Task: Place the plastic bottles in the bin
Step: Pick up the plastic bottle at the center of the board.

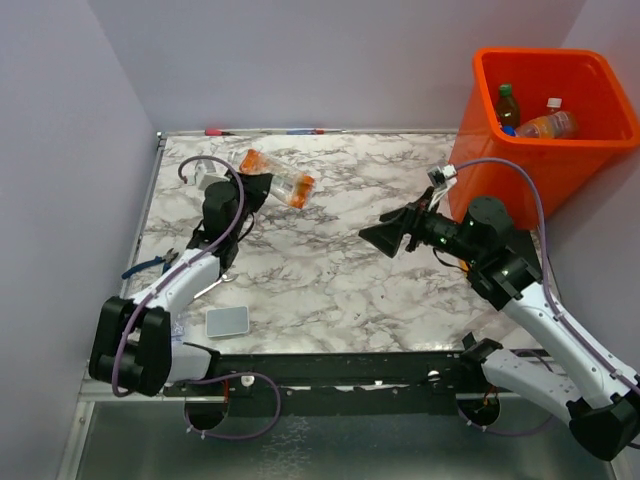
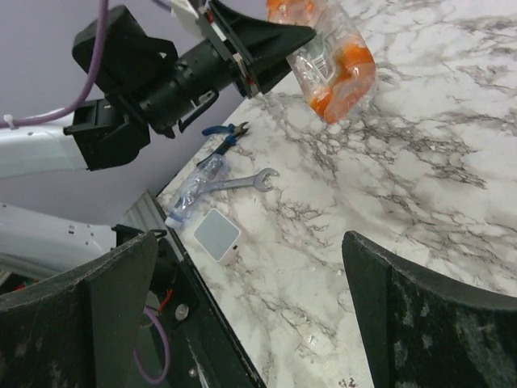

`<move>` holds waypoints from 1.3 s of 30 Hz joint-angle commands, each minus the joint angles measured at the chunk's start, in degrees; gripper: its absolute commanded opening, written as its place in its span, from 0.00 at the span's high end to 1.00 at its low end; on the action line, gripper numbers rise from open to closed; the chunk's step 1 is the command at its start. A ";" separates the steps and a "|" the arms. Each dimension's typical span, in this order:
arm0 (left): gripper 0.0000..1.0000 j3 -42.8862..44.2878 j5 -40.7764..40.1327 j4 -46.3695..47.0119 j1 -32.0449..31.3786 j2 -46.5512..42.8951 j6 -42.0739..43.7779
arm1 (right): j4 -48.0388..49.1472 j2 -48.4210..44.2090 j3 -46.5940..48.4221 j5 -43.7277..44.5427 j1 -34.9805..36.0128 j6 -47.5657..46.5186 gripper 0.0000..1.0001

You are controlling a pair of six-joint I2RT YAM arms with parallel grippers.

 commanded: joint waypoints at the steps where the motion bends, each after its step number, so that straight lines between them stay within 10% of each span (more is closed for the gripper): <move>1: 1.00 1.01 37.02 5.69 -0.10 -7.84 21.33 | -6.85 3.48 5.64 -13.84 0.48 -6.96 0.00; 7: 1.00 -4.34 56.27 7.08 -2.16 -19.57 29.02 | -7.14 6.34 9.32 -18.43 1.34 -8.11 0.00; 20: 1.00 -4.46 54.95 7.08 -7.00 -26.54 29.81 | -3.41 16.59 11.88 1.84 14.99 -5.55 0.02; 28: 1.00 -5.86 52.51 7.08 -10.23 -29.63 29.78 | 6.04 19.10 8.93 0.53 15.53 -1.09 0.37; 31: 1.00 -6.99 49.59 7.07 -11.46 -30.33 29.02 | 7.72 19.00 7.78 0.36 15.91 -0.59 0.72; 32: 0.93 -7.27 48.23 7.08 -11.80 -30.63 28.72 | 8.21 18.48 7.00 0.97 15.97 -0.47 0.80; 35: 0.12 -8.40 43.09 6.93 -12.26 -32.45 27.21 | 6.30 15.85 6.13 3.91 16.01 -1.65 0.99; 39: 0.01 -11.02 29.45 2.98 -12.19 -39.64 27.21 | -3.70 9.44 8.41 13.37 15.98 -5.31 1.00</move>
